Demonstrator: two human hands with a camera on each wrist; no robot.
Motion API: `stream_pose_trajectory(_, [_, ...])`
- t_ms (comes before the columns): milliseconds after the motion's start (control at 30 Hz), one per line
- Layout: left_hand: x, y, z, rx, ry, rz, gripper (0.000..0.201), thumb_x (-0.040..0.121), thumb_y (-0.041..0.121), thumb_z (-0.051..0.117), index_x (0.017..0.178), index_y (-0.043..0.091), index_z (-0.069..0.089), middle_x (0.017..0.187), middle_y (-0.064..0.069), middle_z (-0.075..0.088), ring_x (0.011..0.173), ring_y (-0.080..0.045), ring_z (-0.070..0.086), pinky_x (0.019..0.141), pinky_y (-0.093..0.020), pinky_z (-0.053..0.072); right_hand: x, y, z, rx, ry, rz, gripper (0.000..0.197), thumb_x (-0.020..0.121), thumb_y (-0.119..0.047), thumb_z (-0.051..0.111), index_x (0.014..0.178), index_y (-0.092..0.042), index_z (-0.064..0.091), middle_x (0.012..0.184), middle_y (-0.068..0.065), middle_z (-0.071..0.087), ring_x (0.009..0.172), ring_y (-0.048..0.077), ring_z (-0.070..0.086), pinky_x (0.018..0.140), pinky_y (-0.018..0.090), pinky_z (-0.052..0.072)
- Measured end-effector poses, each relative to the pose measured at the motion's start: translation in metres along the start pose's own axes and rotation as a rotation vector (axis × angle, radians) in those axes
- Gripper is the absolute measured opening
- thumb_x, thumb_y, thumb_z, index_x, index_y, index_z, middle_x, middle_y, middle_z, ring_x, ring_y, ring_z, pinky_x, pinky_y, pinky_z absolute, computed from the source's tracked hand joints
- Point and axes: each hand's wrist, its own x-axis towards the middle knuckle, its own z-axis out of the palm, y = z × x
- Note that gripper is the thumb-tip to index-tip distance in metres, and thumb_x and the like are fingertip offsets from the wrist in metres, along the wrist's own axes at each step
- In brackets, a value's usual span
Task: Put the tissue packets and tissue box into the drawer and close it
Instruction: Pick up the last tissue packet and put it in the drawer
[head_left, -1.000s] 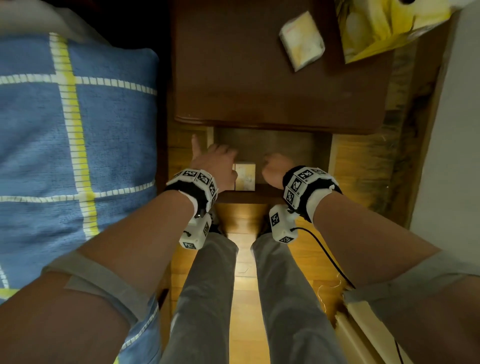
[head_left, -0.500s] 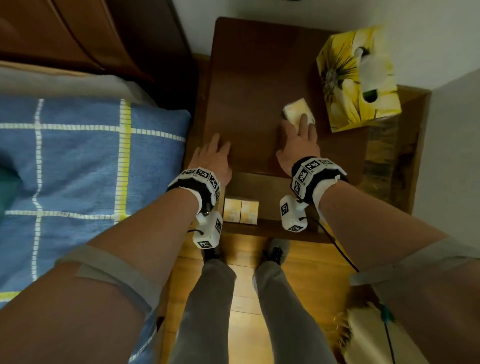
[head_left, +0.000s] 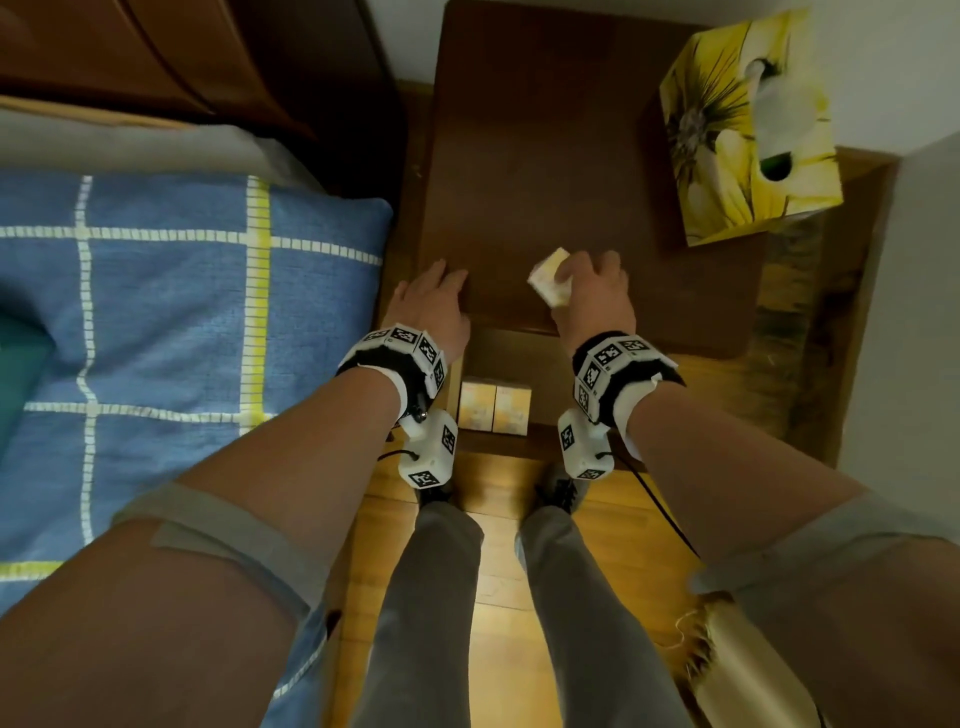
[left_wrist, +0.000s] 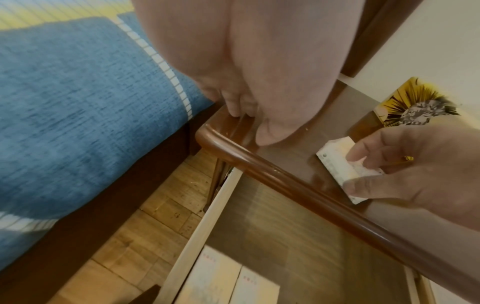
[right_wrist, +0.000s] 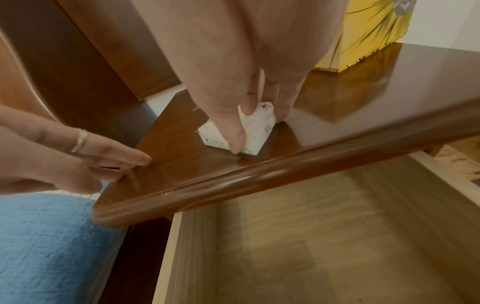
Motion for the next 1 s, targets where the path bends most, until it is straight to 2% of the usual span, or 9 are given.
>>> stream_pose_trajectory(133, [-0.023,-0.012,0.014,-0.110,0.221,-0.108,0.075,0.091,0.023,0.056,0.155,0.017,0.018,0.163,-0.011,0.018,0.146,-0.034,0.026,0.118,-0.047,0.026,-0.018,-0.002,0.007,0.156,0.040,0.064,0.068,0.072,-0.004,0.079,0.126,-0.018,0.041,0.132,0.013,0.046,0.118,0.035,0.053,0.090,0.045,0.051])
stream_pose_trajectory(300, [-0.043,-0.023,0.027,-0.210,0.283,-0.214,0.085,0.087,0.020,0.059,0.156,0.014,0.009,0.160,-0.013,0.020,0.142,-0.033,0.033,0.114,-0.048,0.033,-0.051,-0.005,0.025,0.059,-0.188,-0.054,0.058,0.083,-0.024,0.072,0.129,-0.032,0.038,0.113,0.006,0.065,0.099,0.026,0.065,0.081,0.044,0.058])
stream_pose_trajectory(367, [-0.048,-0.026,0.032,-0.271,0.242,-0.277,0.085,0.089,0.019,0.058,0.156,0.014,0.007,0.160,-0.012,0.020,0.140,-0.033,0.036,0.110,-0.048,0.037,-0.060,-0.004,0.036,-0.023,-0.212,-0.064,0.049,0.088,-0.032,0.064,0.130,-0.033,0.040,0.110,0.004,0.067,0.097,0.026,0.065,0.077,0.041,0.057])
stream_pose_trajectory(433, [-0.049,-0.031,0.039,-0.309,0.180,-0.326,0.084,0.090,0.020,0.057,0.156,0.015,0.006,0.159,-0.012,0.021,0.137,-0.033,0.040,0.105,-0.048,0.042,-0.059,0.000,0.047,0.000,-0.274,0.046,0.045,0.089,-0.035,0.062,0.130,-0.026,0.047,0.110,0.003,0.069,0.096,0.027,0.067,0.077,0.037,0.056])
stream_pose_trajectory(567, [-0.043,-0.045,0.057,-0.320,-0.005,-0.342,0.072,0.093,0.023,0.055,0.153,0.014,0.016,0.154,-0.013,0.028,0.126,-0.035,0.050,0.093,-0.043,0.046,-0.047,0.004,0.064,0.108,-0.475,0.345,0.038,0.082,-0.042,0.069,0.099,-0.008,0.067,0.081,0.005,0.067,0.068,0.021,0.062,0.060,0.028,0.048])
stream_pose_trajectory(667, [-0.036,-0.055,0.076,-0.298,-0.131,-0.265,0.059,0.094,0.030,0.055,0.145,0.012,0.032,0.147,-0.013,0.039,0.121,-0.033,0.054,0.091,-0.037,0.047,-0.034,-0.001,0.079,0.194,-0.400,0.443,0.031,0.082,-0.036,0.068,0.086,-0.005,0.065,0.067,0.005,0.058,0.055,0.019,0.053,0.061,0.030,0.049])
stream_pose_trajectory(767, [-0.030,-0.065,0.089,-0.295,-0.164,-0.263,0.043,0.092,0.034,0.054,0.127,0.011,0.047,0.125,-0.009,0.055,0.104,-0.028,0.060,0.087,-0.043,0.054,-0.019,-0.012,0.097,0.258,-0.357,0.453,0.026,0.086,-0.031,0.065,0.073,-0.010,0.057,0.064,0.004,0.052,0.051,0.019,0.046,0.053,0.028,0.041])
stream_pose_trajectory(867, [-0.024,-0.073,0.097,-0.291,-0.174,-0.262,0.041,0.093,0.031,0.052,0.129,0.010,0.050,0.123,-0.010,0.058,0.105,-0.028,0.060,0.088,-0.043,0.054,-0.009,-0.017,0.115,0.270,-0.356,0.465,0.037,0.087,-0.026,0.066,0.062,-0.013,0.042,0.059,0.004,0.044,0.051,0.020,0.043,0.051,0.028,0.037])
stream_pose_trajectory(1000, [-0.014,-0.084,0.106,-0.328,-0.190,-0.239,0.047,0.093,0.030,0.052,0.136,0.012,0.047,0.130,-0.011,0.058,0.109,-0.028,0.061,0.091,-0.043,0.053,-0.001,-0.015,0.134,0.238,-0.398,0.448,0.035,0.090,-0.029,0.066,0.067,-0.009,0.049,0.062,0.005,0.048,0.060,0.024,0.052,0.053,0.030,0.042])
